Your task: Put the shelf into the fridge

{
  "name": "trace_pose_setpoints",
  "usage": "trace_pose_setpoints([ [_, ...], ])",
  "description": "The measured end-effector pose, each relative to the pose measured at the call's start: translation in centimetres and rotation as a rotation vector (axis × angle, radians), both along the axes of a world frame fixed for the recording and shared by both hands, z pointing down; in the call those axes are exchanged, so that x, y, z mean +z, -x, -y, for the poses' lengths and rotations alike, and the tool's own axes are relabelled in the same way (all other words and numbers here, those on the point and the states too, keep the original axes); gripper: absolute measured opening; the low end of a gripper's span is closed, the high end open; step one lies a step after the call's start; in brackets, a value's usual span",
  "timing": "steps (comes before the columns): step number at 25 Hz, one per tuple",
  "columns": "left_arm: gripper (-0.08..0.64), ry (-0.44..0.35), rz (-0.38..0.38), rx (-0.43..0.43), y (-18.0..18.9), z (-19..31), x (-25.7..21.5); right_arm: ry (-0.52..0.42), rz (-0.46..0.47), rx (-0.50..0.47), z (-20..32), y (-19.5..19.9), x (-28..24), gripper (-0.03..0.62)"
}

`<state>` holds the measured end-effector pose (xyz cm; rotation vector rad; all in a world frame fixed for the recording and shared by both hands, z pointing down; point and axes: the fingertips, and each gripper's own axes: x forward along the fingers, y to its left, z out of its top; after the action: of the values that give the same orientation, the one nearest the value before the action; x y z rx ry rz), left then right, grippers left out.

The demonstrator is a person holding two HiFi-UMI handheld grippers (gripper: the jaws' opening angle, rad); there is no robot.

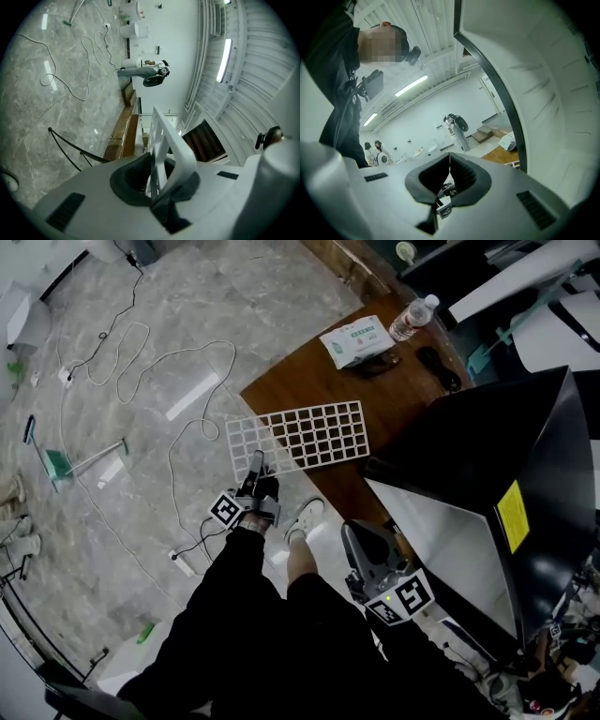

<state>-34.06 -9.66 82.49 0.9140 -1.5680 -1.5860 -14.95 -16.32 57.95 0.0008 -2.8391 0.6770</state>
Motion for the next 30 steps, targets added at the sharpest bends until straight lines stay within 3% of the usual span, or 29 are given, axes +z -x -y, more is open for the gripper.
trace_pose_setpoints([
  [11, 0.032, -0.033, 0.017, 0.030, 1.5, -7.9, -10.5, -0.001, 0.048, 0.067, -3.2, -0.6, -4.5, 0.006],
  [17, 0.034, -0.040, 0.020, 0.086, 0.5, -14.3, -15.9, 0.036, 0.074, 0.163, -7.8, -2.3, -5.0, 0.006],
  [20, 0.034, -0.051, 0.019, 0.143, -0.1, -15.5, -18.5, 0.074, 0.093, 0.273, -8.4, -3.8, -5.0, 0.006],
  [26, 0.034, -0.097, 0.017, 0.279, -2.3, -14.8, -23.0, 0.260, 0.135, 0.555, -9.0, -8.9, -3.6, 0.017],
  [30, 0.034, -0.127, 0.012, 0.385, -4.9, -13.5, -25.1, 0.384, 0.197, 0.696, -10.4, -12.8, -3.1, 0.083],
])
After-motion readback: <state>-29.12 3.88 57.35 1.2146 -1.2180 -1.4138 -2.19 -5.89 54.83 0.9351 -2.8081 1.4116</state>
